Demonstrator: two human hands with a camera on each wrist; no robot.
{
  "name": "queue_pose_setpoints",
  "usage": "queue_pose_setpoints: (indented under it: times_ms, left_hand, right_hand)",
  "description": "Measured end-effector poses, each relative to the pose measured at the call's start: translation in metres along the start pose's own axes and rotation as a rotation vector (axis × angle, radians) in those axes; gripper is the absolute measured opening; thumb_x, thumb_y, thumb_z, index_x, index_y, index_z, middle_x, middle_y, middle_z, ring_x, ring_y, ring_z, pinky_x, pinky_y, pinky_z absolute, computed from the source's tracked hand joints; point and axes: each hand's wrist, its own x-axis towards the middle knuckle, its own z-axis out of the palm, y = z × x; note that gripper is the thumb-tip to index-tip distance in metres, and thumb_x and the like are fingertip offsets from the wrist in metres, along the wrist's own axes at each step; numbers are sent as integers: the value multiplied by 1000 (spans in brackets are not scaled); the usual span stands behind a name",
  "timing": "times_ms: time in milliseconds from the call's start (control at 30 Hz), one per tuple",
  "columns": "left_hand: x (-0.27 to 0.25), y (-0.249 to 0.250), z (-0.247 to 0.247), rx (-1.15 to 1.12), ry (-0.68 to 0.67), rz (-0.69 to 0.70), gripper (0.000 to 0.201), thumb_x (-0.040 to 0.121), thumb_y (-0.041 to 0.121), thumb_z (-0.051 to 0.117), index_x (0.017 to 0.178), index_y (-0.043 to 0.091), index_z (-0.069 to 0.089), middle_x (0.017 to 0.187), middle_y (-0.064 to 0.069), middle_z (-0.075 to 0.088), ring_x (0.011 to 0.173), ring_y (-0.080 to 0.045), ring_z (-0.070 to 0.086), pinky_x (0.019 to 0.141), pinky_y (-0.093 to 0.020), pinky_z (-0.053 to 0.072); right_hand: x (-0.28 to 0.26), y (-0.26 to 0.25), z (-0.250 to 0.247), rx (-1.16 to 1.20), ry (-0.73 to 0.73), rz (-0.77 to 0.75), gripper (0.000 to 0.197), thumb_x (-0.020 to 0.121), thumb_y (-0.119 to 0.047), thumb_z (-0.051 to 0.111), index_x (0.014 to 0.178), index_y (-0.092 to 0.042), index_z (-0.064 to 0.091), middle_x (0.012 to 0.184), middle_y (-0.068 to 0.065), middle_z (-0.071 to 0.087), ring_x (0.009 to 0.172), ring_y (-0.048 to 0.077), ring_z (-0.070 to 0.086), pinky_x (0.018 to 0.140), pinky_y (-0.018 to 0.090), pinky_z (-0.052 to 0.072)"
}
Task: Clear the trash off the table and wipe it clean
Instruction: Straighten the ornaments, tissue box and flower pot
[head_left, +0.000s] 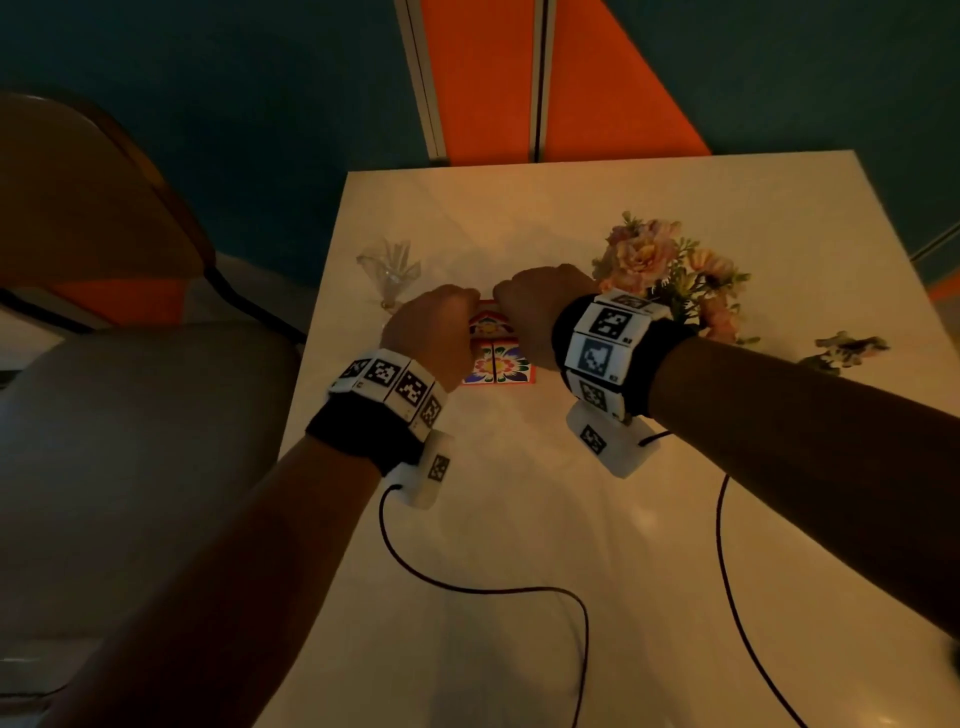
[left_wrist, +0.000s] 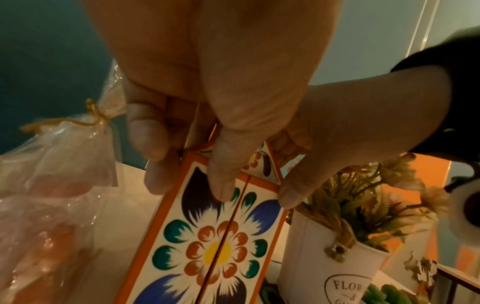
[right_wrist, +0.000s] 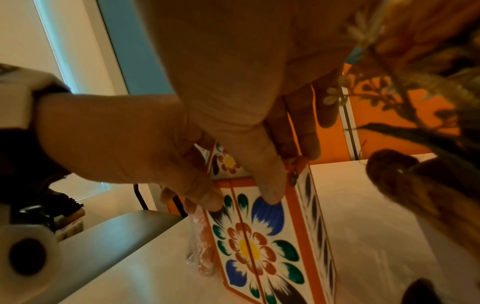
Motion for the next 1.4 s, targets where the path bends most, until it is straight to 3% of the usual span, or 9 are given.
queue_pose_setpoints:
  times_ms: [433,567,667,767,900,1000,1167,1300,1400]
  left_hand:
    - [3,-7,11,-60,62,40,47,78,27,71,123,25,56,117,0,65,107,-24,62,93,-39,50]
    - [-29,-5,-6,-166,322,111,48,81,25,68,125,11,56,122,-8,63,107,-25,62,89,-36,51]
    - [-64,0,2,-225,524,157,17,87,25,60,97,11,66,95,-6,67,78,-17,63,70,-25,51]
    - [-82,19,40,-429,197,74,10,86,26,66,92,18,66,82,4,66,61,-5,52,66,-26,50]
    - [-71,54,90,-573,-182,-59,51,85,34,67,132,23,52,96,12,63,79,-7,59,85,-29,52]
    - [-52,75,109,-765,-241,-163,66,86,28,66,144,23,35,99,10,62,80,-15,65,76,-32,57]
    - [-29,98,115,-932,-188,-208,64,88,16,63,142,26,31,103,0,62,64,-22,65,43,-16,45]
    - [-19,110,110,-940,-175,-196,34,89,6,61,114,20,43,98,4,57,57,-16,58,37,-13,42]
    - [-13,114,112,-947,-175,-217,29,88,1,60,103,16,41,88,9,55,56,-17,57,37,-15,43]
  right_hand:
    - [-10,-4,-10,-80,23,-23,33,89,-19,54,121,-13,52,119,10,60,108,32,55,90,38,40]
    - [-67,-14,-5,182,298,-224,34,86,-19,57,120,-17,56,120,7,62,109,30,56,95,41,44]
    - [-122,4,36,515,141,-190,12,87,-27,61,97,-20,65,98,1,68,84,18,62,79,35,52]
    - [-149,39,90,723,-209,59,7,90,-27,62,91,-33,58,101,-9,64,79,2,57,78,22,48]
    - [-145,68,132,1160,15,473,26,81,-8,71,102,-20,60,109,8,66,85,27,66,85,49,54]
    - [-124,79,131,1542,184,607,61,65,-20,85,116,-13,53,125,10,59,83,29,62,84,51,50]
    - [-100,82,113,1449,281,541,38,84,-2,64,110,-28,55,109,-9,56,111,28,55,95,55,47]
    - [-95,82,105,1439,285,511,27,85,7,57,112,5,59,119,22,61,111,39,53,83,47,44]
    - [-94,84,100,1378,266,485,31,86,5,57,117,5,58,122,18,59,106,32,54,90,44,43]
